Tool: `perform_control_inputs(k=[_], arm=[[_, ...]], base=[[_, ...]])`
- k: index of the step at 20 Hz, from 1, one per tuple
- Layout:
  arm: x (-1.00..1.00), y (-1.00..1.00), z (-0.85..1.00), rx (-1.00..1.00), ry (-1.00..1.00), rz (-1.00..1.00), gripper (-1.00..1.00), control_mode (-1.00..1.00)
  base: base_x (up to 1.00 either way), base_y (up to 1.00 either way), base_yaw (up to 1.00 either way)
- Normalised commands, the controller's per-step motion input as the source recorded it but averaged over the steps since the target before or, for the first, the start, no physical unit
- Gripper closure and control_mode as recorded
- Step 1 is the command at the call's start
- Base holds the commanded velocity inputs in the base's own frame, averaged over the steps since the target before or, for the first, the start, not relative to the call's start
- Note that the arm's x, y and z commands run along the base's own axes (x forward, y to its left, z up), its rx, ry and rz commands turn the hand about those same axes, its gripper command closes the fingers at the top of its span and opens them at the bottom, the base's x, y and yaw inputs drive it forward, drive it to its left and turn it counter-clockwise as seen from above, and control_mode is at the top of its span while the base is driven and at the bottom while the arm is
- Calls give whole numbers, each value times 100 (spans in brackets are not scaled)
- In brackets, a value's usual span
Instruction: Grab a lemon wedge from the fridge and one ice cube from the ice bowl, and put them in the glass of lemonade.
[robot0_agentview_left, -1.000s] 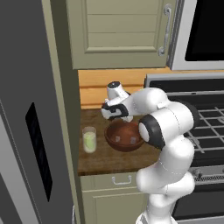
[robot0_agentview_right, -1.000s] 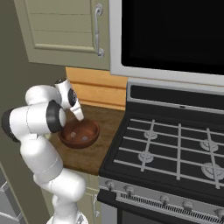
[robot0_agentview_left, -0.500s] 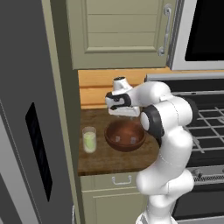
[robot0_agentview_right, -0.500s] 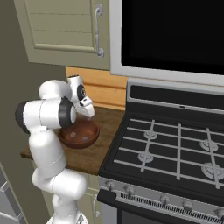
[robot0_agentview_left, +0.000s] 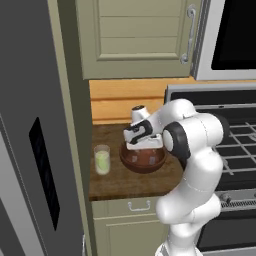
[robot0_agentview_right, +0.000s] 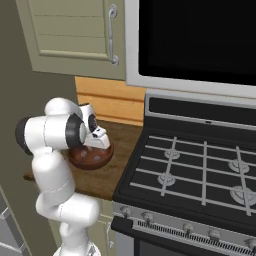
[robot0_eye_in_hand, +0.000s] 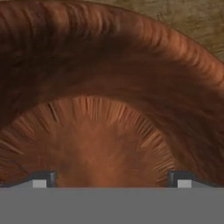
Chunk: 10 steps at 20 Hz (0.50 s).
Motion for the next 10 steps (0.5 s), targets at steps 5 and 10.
perform_control_inputs(k=[5, 10], arm=[[-41, -43, -8, 1, -8, 12, -100, -100], [-19, -18, -2, 4, -12, 4, -100, -100]], base=[[0, 0, 0], [0, 0, 0]])
